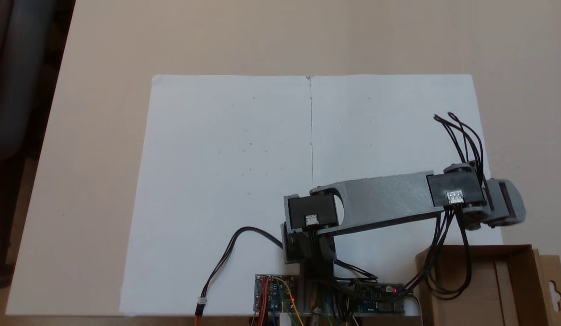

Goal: Grasp a green dice and put it in the bin.

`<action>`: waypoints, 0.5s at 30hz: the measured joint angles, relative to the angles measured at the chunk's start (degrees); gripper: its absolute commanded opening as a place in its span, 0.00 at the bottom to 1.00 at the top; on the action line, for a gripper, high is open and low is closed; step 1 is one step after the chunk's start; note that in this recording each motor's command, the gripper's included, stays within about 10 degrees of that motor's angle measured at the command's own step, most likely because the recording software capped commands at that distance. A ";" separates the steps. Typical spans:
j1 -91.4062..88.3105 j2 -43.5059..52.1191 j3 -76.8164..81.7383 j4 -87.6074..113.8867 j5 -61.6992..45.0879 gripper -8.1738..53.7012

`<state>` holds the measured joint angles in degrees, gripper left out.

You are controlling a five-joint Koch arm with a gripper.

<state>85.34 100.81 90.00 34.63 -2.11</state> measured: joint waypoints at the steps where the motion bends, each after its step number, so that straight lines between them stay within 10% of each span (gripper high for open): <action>1: 1.32 -0.09 0.00 0.00 -0.26 0.33; 15: 17.23 -12.74 -11.16 9.76 -6.94 0.33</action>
<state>102.57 88.07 78.84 44.38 -9.05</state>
